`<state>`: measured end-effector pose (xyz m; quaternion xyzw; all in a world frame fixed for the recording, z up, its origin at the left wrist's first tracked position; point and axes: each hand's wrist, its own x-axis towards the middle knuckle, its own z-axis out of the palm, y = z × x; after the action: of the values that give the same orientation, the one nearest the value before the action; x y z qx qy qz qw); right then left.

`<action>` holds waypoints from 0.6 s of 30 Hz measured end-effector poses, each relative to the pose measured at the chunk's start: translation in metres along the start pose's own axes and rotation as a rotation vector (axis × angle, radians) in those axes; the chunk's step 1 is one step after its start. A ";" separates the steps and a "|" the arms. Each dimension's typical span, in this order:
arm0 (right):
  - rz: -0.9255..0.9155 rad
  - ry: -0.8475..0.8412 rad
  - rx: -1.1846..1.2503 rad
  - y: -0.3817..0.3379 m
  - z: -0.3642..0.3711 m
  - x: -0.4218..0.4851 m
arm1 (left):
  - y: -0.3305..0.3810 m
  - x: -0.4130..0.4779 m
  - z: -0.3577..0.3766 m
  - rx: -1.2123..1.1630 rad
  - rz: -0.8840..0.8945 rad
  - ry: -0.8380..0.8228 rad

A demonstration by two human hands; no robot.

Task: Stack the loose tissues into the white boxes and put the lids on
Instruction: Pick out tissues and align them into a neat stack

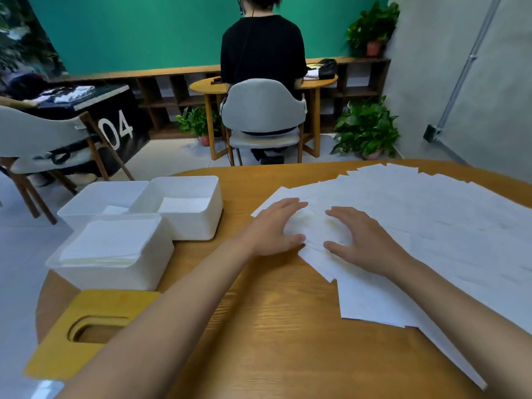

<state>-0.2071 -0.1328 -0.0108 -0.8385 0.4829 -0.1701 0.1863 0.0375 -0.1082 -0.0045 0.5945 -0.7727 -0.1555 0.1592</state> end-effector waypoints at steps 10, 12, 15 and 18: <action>-0.024 0.055 -0.002 0.014 0.029 0.004 | -0.008 0.003 0.044 -0.176 0.002 0.058; -0.051 0.070 0.002 0.013 0.033 0.005 | -0.011 -0.001 0.047 -0.191 0.000 0.095; -0.083 0.076 0.027 0.007 0.034 0.007 | -0.011 -0.008 0.044 -0.161 0.010 0.166; -0.122 0.067 0.041 0.001 0.038 0.011 | -0.014 -0.016 0.037 -0.152 0.013 0.205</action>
<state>-0.1846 -0.1371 -0.0431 -0.8561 0.4334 -0.2193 0.1765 0.0376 -0.0944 -0.0453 0.5884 -0.7424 -0.1509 0.2827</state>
